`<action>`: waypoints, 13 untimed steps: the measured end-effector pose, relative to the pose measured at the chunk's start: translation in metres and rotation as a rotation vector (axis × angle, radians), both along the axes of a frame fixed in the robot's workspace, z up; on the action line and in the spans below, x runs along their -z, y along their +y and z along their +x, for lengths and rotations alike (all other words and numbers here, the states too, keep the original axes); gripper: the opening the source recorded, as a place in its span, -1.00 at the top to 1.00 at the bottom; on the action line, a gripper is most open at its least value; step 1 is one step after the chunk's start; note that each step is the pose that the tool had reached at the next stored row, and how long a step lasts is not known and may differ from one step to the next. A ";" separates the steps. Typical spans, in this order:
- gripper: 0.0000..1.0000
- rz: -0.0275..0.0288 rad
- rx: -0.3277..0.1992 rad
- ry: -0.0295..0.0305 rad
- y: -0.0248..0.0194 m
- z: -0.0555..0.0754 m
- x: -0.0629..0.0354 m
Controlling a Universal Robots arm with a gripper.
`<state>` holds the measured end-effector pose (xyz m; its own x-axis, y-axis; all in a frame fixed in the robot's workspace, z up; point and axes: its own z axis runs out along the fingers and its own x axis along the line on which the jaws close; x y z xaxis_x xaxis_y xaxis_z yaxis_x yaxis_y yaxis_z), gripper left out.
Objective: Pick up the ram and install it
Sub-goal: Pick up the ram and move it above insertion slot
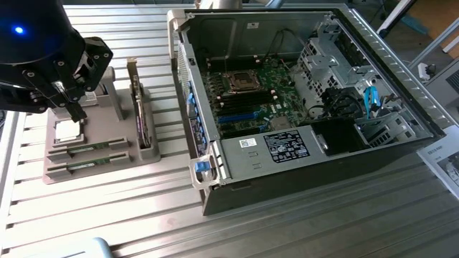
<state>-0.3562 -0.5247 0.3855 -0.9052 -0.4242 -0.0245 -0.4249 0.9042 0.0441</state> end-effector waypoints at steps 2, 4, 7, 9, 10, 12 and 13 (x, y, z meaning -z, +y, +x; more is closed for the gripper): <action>0.79 0.0001 -0.091 -0.0002 0.0000 0.000 0.0008; 0.79 0.0001 -0.162 -0.0001 0.0000 0.000 0.0012; 0.79 0.0000 -0.240 -0.0001 0.0000 0.000 0.0016; 0.79 0.0000 -0.277 -0.0001 0.0000 0.000 0.0018; 0.79 0.0000 -0.303 0.0000 0.0000 0.000 0.0019; 0.79 0.0000 -0.389 0.0000 0.0000 0.000 0.0023; 0.79 0.0000 -0.415 -0.0001 0.0000 0.000 0.0025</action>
<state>-0.3562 -0.5247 0.3831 -0.6575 -0.7530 -0.0245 -0.7532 0.6563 0.0440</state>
